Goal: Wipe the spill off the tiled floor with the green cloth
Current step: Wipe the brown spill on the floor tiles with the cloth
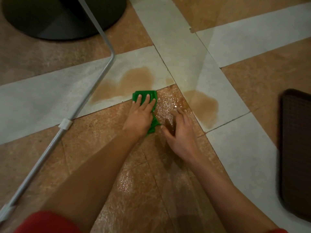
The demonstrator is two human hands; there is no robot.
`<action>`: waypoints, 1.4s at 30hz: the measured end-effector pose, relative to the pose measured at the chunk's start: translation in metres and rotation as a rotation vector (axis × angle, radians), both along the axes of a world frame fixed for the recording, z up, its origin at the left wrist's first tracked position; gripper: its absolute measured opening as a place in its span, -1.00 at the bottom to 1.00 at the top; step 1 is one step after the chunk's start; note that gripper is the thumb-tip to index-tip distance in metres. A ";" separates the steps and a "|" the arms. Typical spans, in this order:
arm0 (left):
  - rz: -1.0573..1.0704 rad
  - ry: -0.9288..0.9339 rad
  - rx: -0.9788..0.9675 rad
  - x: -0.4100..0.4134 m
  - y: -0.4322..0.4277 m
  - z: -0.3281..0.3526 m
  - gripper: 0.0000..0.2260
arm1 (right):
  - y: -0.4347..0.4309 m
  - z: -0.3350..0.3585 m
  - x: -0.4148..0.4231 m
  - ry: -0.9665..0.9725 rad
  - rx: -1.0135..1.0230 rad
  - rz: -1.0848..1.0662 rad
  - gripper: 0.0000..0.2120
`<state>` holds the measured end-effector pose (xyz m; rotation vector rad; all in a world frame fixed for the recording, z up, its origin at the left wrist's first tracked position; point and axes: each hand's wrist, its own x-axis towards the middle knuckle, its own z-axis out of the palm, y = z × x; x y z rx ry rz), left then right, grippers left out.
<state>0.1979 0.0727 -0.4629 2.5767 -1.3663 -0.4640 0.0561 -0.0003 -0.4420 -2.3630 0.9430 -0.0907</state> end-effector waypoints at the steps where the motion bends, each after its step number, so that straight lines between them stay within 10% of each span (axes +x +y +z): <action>1: -0.036 0.002 -0.002 -0.004 0.002 -0.002 -0.52 | 0.001 0.001 0.001 0.007 -0.009 0.013 -0.41; 18: -0.280 -0.010 -0.104 -0.003 0.038 -0.011 -0.56 | 0.000 0.007 0.000 0.033 0.019 0.025 -0.40; 42: -0.108 -0.042 -0.159 -0.036 0.068 -0.012 -0.54 | 0.006 0.002 -0.003 -0.008 0.002 0.038 -0.41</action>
